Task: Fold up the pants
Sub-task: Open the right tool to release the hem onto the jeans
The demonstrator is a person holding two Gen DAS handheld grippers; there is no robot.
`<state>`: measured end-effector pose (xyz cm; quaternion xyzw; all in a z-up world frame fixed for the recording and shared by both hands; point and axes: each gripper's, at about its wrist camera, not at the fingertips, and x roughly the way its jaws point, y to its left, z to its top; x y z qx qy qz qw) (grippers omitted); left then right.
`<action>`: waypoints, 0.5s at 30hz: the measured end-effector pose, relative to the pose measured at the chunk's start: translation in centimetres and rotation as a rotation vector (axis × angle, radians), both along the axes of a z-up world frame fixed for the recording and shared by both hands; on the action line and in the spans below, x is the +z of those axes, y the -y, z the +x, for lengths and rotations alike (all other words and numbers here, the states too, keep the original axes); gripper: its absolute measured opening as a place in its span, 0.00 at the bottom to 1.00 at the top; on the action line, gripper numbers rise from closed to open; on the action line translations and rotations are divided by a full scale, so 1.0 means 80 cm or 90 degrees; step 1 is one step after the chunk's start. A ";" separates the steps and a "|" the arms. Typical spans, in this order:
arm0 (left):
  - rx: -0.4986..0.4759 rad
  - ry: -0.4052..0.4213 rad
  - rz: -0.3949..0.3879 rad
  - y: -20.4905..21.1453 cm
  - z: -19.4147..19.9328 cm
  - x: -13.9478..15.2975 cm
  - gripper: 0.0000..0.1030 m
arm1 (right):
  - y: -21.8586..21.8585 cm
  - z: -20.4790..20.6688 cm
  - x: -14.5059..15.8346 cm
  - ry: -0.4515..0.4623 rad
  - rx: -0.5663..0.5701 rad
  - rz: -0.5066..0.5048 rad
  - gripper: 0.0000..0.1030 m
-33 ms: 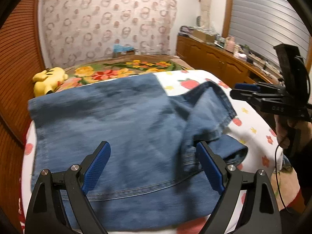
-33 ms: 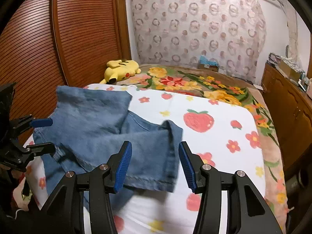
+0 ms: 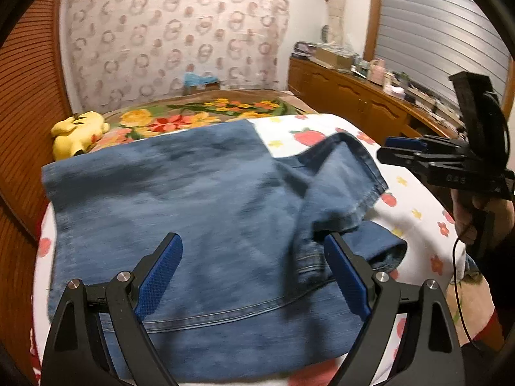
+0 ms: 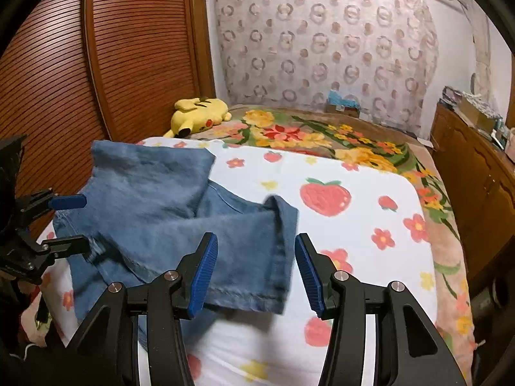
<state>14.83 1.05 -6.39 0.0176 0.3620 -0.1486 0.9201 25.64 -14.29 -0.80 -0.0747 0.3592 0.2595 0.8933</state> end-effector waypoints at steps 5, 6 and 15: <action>-0.018 -0.019 0.004 0.011 0.007 -0.011 0.85 | -0.012 0.007 -0.018 -0.040 -0.009 -0.018 0.51; -0.019 -0.023 0.004 0.012 0.009 -0.013 0.84 | -0.014 0.009 -0.020 -0.047 -0.009 -0.016 0.51; -0.040 -0.034 -0.009 0.017 0.011 -0.016 0.77 | -0.041 0.021 -0.026 -0.100 0.009 -0.004 0.51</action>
